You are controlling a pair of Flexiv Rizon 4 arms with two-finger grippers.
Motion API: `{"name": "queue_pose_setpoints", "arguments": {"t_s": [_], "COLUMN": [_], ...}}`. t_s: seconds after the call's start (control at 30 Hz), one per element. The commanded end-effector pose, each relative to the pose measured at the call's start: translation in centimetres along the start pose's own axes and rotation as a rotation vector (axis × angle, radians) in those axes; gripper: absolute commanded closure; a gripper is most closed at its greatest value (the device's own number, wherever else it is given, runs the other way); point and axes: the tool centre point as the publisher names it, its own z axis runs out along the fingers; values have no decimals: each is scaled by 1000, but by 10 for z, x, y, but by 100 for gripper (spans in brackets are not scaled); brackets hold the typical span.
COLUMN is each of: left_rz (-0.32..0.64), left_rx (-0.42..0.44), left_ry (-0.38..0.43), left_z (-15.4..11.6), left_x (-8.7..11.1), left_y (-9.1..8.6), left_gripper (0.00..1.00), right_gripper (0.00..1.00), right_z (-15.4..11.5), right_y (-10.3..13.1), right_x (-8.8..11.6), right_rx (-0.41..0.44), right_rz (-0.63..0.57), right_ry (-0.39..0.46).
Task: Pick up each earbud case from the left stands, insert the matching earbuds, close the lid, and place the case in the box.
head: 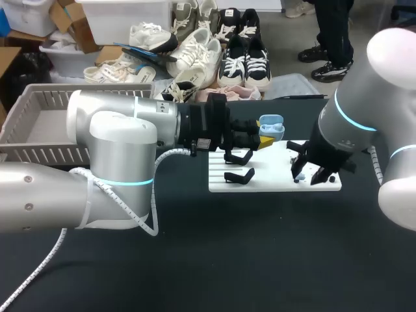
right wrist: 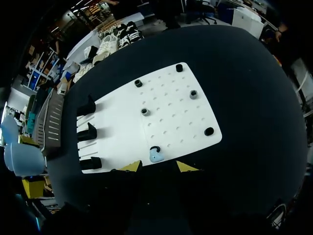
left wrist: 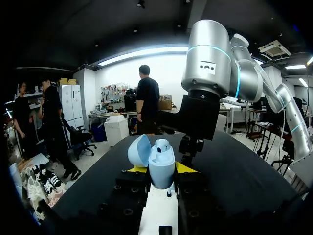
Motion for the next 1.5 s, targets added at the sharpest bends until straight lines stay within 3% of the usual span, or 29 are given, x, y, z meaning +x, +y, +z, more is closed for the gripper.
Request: {"name": "queue_pose_setpoints", "arguments": {"t_s": [0.03, 1.5], "left_rz": [1, 1], "left_rx": [-4, -4], "left_ry": [-2, -2], "left_z": [0, 0], "left_x": [0, 0], "left_y": [-1, -1], "left_gripper": [100, 100], "right_gripper": [60, 59], "right_z": [2, 12], "right_y": [3, 6], "right_x": [-1, -8], "right_rx": [3, -17], "right_rz": [-3, -12], "right_ry": [8, 22]}}
